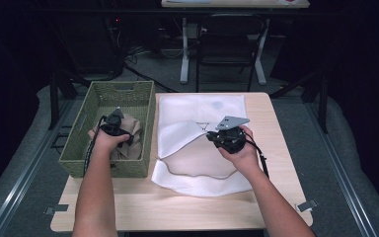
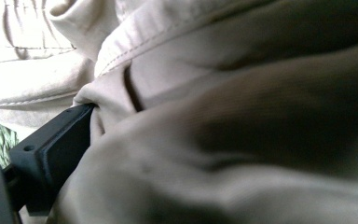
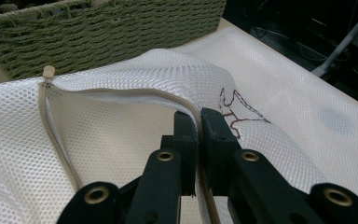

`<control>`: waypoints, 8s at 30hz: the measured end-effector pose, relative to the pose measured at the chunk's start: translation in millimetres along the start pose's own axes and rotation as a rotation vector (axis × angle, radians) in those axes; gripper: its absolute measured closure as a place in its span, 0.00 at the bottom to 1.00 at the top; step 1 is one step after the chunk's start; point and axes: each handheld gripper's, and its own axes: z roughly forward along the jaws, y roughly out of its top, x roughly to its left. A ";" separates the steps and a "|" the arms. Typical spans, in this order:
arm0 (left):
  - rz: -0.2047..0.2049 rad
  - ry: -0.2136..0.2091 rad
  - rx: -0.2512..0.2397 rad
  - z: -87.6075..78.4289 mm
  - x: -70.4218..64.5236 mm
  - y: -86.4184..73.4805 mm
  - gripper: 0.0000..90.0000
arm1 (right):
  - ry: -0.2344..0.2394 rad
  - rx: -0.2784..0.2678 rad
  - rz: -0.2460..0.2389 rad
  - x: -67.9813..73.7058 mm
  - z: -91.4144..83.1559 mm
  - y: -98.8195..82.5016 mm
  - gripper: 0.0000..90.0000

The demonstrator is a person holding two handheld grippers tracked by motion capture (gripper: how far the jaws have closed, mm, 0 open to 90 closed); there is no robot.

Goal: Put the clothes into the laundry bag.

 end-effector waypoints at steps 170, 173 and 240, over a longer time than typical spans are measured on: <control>0.143 -0.050 0.013 -192.4 7.6 20.9 0.76 | -0.007 -0.014 0.005 -4.2 -4.6 1.5 0.95; 0.152 -0.050 0.013 -198.8 6.9 19.3 0.76 | -0.008 -0.013 0.004 -3.8 -4.3 1.6 0.95; 0.456 -0.104 -0.005 -235.1 -68.6 -13.0 0.76 | -0.007 -0.017 0.001 -4.6 -5.8 1.7 0.95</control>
